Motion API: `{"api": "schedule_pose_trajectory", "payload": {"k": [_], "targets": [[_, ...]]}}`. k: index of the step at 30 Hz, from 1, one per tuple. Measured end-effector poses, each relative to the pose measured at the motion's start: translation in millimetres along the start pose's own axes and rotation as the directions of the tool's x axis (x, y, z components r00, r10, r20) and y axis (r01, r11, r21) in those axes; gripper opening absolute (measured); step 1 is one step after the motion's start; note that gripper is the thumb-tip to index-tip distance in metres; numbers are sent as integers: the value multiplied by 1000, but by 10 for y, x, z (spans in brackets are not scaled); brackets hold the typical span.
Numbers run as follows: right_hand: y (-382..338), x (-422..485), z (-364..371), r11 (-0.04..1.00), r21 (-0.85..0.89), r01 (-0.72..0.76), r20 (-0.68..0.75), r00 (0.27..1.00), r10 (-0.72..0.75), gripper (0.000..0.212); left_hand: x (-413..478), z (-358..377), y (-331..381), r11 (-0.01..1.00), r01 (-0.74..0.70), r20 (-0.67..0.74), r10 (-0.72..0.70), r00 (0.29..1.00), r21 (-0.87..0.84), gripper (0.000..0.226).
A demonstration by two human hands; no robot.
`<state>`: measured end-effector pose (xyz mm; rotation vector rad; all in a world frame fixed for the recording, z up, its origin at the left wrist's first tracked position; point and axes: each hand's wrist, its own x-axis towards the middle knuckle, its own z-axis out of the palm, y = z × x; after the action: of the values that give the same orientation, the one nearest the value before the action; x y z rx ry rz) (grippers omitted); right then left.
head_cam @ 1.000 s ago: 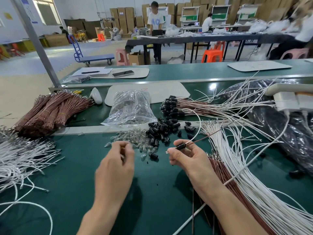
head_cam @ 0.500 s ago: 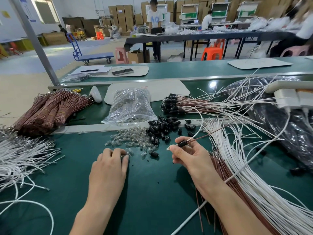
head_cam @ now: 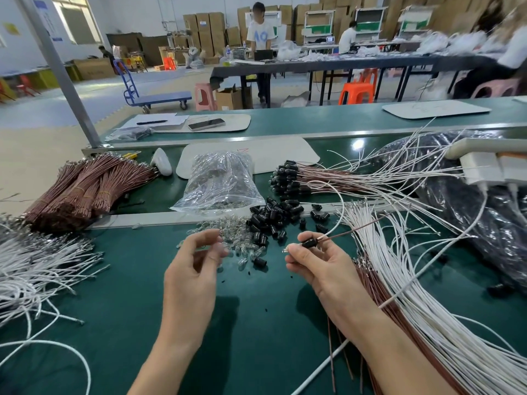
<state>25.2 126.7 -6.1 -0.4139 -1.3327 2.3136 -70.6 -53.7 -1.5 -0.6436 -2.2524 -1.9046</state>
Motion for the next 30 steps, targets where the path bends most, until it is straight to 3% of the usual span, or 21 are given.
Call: {"api": "schedule_pose_trajectory", "payload": {"k": [3,7,13,22,30], "targets": [[14,12,28,998,64,-29,3,1000,29,36,-94,180,85,945,152,112,-124,986,-289,21],[26,23,40,997,69,-44,8,999,43,40,-205,343,97,890,282,241,-204,949,-359,24],[35,21,34,996,65,-62,37,998,59,42,-296,400,142,939,165,224,-98,970,-302,28],[38,-2,51,994,72,-85,79,994,79,42,-301,407,120,937,126,200,-62,978,-325,26],[51,-13,69,989,108,-99,78,993,91,40,-324,420,108,975,41,174,-3,985,-217,39]]}}
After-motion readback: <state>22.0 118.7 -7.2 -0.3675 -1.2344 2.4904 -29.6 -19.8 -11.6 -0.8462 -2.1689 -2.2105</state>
